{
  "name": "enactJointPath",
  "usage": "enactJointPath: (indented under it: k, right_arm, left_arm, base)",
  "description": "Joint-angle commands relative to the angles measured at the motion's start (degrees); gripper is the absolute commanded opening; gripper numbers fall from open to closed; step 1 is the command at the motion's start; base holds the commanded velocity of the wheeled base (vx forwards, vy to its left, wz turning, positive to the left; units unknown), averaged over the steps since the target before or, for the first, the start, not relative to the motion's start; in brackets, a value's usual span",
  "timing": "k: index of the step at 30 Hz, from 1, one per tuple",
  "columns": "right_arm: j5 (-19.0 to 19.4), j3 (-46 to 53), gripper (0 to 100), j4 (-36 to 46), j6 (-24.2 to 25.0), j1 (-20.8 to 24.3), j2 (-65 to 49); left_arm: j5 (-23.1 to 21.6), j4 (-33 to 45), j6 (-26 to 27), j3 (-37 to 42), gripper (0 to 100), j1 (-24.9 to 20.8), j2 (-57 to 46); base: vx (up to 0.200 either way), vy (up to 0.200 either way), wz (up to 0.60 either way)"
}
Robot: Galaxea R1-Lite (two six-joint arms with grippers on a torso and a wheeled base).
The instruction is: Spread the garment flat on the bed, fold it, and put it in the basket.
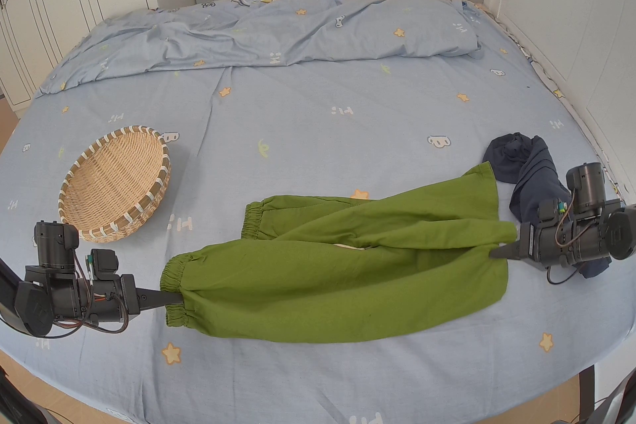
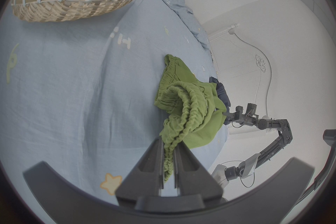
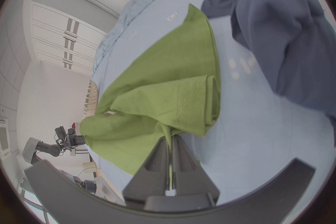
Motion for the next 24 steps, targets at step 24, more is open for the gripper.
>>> enactJointPath:
  k: [24]
  right_arm:
    - [0.2,-23.0,0,-10.0,0.3,0.7,21.5]
  left_arm:
    - [0.1,-10.3,-0.1,-1.9,0,1.5,10.9]
  base:
    - [0.0,0.0,0.0]
